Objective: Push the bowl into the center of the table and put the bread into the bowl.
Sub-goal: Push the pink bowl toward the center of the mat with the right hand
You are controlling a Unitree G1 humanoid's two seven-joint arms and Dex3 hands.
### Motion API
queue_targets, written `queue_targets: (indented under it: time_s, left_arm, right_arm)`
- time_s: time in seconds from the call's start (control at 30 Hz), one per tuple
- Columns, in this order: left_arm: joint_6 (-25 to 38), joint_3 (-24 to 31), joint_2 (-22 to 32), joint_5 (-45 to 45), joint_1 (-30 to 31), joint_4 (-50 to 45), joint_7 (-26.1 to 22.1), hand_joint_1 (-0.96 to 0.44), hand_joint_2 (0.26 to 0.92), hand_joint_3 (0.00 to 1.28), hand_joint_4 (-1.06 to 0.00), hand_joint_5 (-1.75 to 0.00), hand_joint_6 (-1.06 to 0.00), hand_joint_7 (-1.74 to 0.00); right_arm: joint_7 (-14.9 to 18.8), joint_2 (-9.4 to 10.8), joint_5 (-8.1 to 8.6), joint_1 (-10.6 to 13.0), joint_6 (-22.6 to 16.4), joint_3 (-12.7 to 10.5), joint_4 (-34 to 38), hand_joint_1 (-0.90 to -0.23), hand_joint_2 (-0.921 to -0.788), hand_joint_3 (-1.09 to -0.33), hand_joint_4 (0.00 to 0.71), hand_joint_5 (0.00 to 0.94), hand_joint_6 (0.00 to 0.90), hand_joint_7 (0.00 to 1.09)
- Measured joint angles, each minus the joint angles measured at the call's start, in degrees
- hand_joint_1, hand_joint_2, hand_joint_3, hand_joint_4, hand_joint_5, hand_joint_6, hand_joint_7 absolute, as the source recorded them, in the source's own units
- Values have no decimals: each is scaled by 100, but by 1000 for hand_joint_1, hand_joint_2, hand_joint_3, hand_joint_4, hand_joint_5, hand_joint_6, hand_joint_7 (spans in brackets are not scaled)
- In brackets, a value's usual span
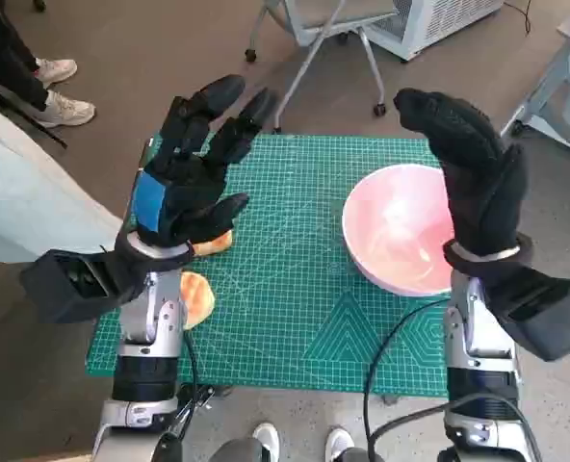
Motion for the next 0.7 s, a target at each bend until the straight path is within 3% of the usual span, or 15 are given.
queue_targets:
  time_s: [0.7]
  left_arm:
    - [36,-20,-3,-18,-88,20,-30,-451,921,303,-257,0,1,-661]
  right_arm:
    - [0,-20,1,3,-2,-11,1,-685,-921,-805,189,1,1,629]
